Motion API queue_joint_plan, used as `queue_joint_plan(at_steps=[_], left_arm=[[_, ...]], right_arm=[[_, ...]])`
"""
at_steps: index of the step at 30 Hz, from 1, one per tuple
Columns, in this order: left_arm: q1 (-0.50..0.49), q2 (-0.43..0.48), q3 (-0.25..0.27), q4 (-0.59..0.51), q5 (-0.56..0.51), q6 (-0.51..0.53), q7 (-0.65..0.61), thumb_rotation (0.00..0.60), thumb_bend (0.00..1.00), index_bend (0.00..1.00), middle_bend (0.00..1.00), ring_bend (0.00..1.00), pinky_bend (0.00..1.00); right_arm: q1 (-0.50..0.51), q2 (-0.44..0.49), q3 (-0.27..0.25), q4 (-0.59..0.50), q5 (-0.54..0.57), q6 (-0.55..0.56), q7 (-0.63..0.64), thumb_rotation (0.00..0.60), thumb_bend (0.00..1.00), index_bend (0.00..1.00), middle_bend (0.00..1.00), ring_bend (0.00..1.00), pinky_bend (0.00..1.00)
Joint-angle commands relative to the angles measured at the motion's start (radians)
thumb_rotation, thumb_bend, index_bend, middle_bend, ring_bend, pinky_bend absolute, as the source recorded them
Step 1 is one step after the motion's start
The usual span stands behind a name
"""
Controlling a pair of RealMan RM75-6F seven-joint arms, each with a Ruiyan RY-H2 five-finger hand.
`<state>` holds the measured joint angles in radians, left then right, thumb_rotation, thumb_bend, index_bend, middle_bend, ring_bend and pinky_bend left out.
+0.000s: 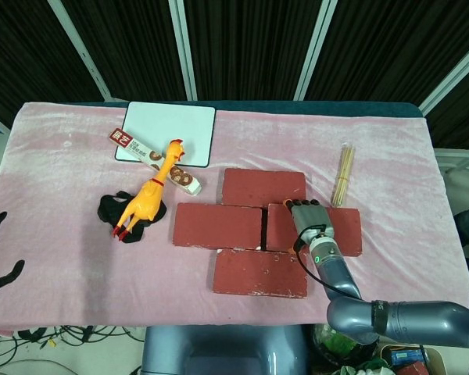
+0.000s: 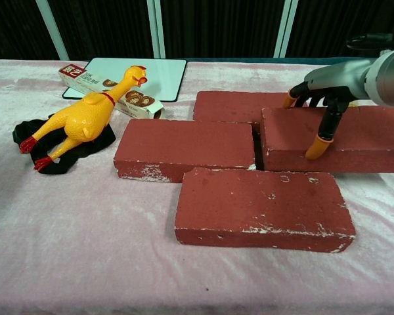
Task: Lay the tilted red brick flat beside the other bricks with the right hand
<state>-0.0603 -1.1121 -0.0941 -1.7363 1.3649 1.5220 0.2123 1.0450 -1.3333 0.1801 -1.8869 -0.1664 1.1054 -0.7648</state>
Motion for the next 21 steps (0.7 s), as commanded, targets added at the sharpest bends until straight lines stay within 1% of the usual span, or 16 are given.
queue_joint_plan(at_steps=[1,21], left_arm=[[0.0,0.0,0.0,0.0,-0.001,0.0,0.0,0.6,0.25,0.09,0.03,0.0,0.0],[0.0,0.0,-0.002,-0.003,-0.008,-0.002,0.001,0.6,0.25,0.09,0.03,0.0,0.0]], right_arm=[[0.005,-0.005,0.001,0.005,0.007,0.003,-0.003,0.6,0.01,0.28,0.3,0.22,0.1],[0.032,-0.03,0.015,0.017,0.047,-0.005,-0.007,0.6,0.01,0.28,0.29,0.22,0.1]])
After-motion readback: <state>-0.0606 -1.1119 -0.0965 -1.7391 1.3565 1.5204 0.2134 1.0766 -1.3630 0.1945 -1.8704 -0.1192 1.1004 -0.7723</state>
